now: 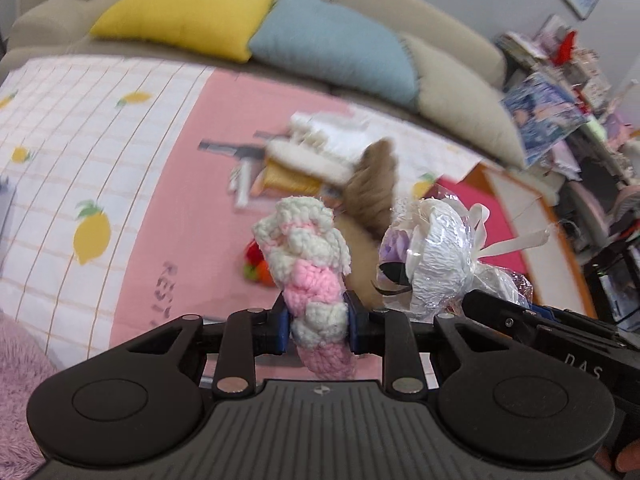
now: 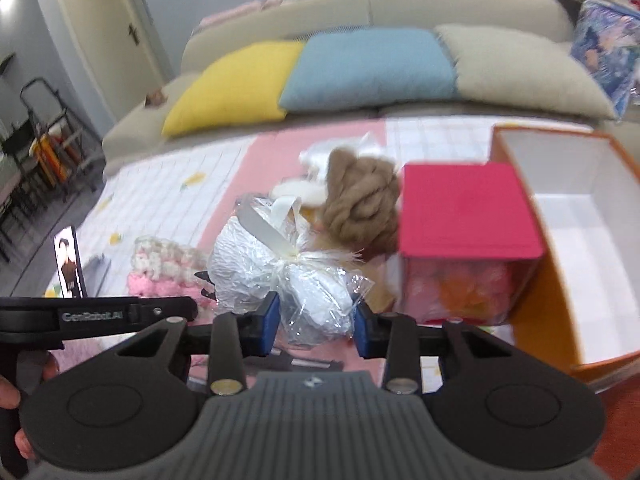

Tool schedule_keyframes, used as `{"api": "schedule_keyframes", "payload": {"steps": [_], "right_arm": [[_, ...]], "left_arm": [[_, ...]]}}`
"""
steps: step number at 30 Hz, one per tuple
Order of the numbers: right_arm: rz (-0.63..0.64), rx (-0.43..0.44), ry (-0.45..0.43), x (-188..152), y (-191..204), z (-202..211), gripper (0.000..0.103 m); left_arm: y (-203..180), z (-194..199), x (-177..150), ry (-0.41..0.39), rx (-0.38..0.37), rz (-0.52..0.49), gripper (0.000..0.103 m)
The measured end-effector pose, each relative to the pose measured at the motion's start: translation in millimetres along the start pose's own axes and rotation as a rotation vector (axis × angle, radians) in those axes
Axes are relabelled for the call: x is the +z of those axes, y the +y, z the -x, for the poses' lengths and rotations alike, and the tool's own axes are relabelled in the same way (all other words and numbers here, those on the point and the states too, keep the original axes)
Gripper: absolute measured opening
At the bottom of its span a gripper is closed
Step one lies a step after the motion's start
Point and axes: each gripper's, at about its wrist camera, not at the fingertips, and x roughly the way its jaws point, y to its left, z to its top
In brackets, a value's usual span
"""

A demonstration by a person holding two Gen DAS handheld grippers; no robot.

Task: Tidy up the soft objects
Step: 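Carry the crocheted piece with the left tool while the right tool carries the bag into the white box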

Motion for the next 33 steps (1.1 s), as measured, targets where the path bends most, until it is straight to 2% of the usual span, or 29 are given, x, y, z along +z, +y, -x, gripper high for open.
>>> {"api": "schedule_keyframes", "payload": {"steps": [4, 11, 14, 16, 19, 22, 25, 33], "right_arm": [[-0.033, -0.035, -0.076, 13.1, -16.2, 30.0, 0.037], [-0.070, -0.192, -0.182, 39.4, -58.8, 75.1, 0.037], [-0.093, -0.293, -0.183, 43.8, -83.5, 83.4, 0.037], [-0.117, -0.353, -0.161, 44.3, -102.8, 84.0, 0.037], [-0.128, -0.435, -0.130, 41.5, -130.3, 84.4, 0.037], [-0.113, -0.510, -0.077, 38.9, -153.5, 76.7, 0.037], [-0.104, -0.541, -0.016, 39.0, -176.9, 64.9, 0.037], [-0.001, -0.608, 0.177, 30.9, -211.9, 9.8, 0.038]], "left_arm": [[-25.7, 16.4, 15.9, -0.052, -0.072, -0.054, 0.029], [-101.7, 12.9, 51.3, -0.061, -0.266, -0.195, 0.029], [-143.3, 2.5, 61.8, -0.035, -0.360, -0.256, 0.029], [-173.7, -7.5, 63.1, -0.021, -0.385, -0.311, 0.029], [-209.9, -33.8, 67.8, 0.047, -0.433, -0.341, 0.029], [-241.5, -61.6, 67.5, 0.098, -0.434, -0.380, 0.029], [-267.3, -92.3, 65.1, 0.164, -0.426, -0.404, 0.029], [-294.7, -151.0, 37.5, 0.314, -0.329, -0.498, 0.029]]}}
